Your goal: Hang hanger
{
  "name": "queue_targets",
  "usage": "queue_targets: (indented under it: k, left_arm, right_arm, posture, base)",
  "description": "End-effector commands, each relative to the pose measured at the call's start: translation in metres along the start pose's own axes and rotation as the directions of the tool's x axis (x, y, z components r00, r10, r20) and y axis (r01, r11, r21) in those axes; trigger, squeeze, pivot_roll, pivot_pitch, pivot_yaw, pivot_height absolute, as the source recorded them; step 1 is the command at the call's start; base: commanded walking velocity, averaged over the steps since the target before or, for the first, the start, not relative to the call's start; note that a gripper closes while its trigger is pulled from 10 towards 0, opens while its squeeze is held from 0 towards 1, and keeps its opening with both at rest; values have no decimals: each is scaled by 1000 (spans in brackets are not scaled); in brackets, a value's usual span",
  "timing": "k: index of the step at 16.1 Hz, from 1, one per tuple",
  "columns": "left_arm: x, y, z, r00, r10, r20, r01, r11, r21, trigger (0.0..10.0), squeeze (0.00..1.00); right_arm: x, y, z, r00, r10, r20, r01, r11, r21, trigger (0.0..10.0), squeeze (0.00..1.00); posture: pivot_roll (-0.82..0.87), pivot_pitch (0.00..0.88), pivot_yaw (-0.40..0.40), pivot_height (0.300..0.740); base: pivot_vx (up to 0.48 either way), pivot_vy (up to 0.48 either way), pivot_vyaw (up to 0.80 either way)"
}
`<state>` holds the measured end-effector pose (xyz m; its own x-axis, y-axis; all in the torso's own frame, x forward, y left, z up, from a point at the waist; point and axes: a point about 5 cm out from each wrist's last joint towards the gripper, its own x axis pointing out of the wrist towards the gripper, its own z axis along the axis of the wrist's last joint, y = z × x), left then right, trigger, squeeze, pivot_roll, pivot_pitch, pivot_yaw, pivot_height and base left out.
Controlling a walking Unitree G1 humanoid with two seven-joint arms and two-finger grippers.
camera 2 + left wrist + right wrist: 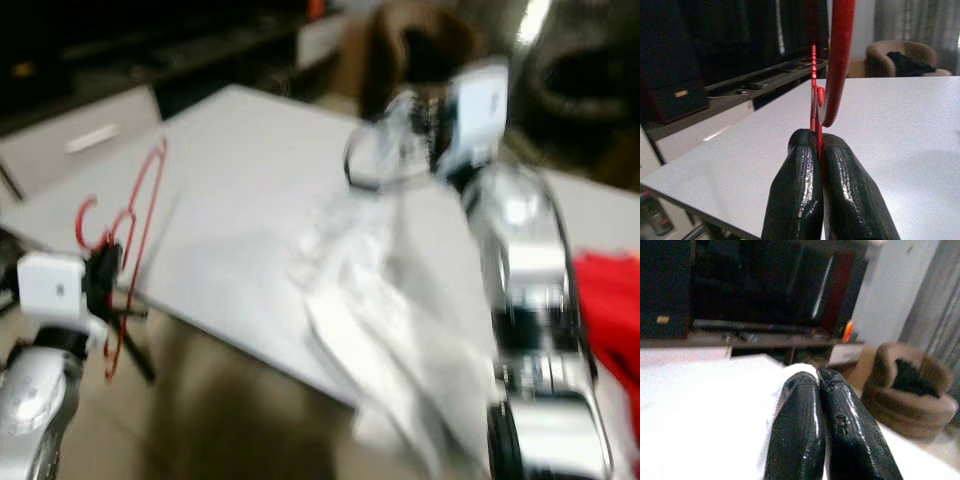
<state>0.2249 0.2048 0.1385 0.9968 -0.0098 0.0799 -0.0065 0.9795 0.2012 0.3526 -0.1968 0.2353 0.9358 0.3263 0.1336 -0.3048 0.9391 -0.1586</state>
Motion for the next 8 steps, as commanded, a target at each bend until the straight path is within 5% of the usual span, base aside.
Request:
queue_targets:
  k: [1,2,3,6,7,8]
  left_arm:
    - [0,4,3,1000,0,5,0,1000,4,10000,0]
    - [0,2,4,1000,-26,8,26,999,-25,10000,0]
    - [-1,1,5,999,-45,10,46,998,-39,10000,0]
    - [-2,-4,7,995,-96,20,97,995,-33,10000,0]
    - [-2,-4,7,995,-101,20,102,994,-35,10000,0]
    - [-3,-5,7,994,-107,20,108,993,-42,10000,0]
  right_arm:
    - [3,6,17,998,18,58,-17,1000,-21,10000,0]
    - [-12,18,-6,991,100,-88,-102,995,-16,10000,0]
    - [-33,35,-36,929,227,-292,-232,973,19,10000,0]
    - [-60,43,-66,852,249,-461,-225,969,107,10000,0]
    - [-63,43,-68,844,257,-471,-223,967,127,10000,635]
    - [-66,43,-69,835,262,-484,-221,965,141,10000,635]
  posture:
    - [-72,0,-34,740]
    - [-74,0,-31,740]
    - [-75,0,-30,740]
    - [-77,0,-28,740]
    - [-77,0,-27,740]
    - [-77,0,-28,740]
  base:
    - [428,0,0]
    - [0,0,0]
    - [0,0,0]
    - [0,0,0]
    - [0,0,0]
    - [0,0,0]
